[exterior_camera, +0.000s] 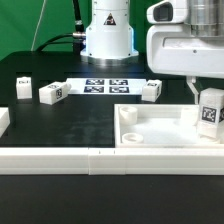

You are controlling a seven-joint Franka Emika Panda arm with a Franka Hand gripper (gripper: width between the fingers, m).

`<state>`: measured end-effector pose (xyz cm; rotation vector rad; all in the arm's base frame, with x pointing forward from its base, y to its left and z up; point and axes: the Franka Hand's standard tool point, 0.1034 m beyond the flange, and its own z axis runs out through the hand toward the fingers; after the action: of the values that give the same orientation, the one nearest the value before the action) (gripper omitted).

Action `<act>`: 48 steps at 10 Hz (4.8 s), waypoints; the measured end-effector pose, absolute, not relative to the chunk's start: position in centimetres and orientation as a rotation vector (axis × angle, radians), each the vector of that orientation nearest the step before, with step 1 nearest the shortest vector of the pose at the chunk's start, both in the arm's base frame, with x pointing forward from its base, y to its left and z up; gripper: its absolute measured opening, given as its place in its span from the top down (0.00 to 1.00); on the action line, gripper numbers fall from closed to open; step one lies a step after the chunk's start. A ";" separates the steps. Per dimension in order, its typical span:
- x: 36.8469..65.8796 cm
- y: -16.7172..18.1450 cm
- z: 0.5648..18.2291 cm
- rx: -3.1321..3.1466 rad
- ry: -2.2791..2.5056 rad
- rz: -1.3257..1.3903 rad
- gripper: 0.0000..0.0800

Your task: Assemble one leg

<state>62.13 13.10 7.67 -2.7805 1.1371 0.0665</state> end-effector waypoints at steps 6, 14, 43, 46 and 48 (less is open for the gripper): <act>62.6 13.2 7.7 -2.958 0.545 0.060 0.23; 63.5 11.9 7.8 -2.960 -0.803 -0.056 0.19; 63.2 11.9 7.6 -2.731 1.325 -0.012 0.20; 63.5 12.4 7.7 -2.964 0.757 -0.028 0.19; 63.8 12.5 7.8 -3.068 0.382 -0.037 0.19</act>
Offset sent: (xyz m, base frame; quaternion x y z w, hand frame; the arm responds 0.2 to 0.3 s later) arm 0.0108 -0.0020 0.0040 -0.0235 -0.0139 -0.0978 0.9948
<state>63.75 12.46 7.81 -3.0679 0.3822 -0.0371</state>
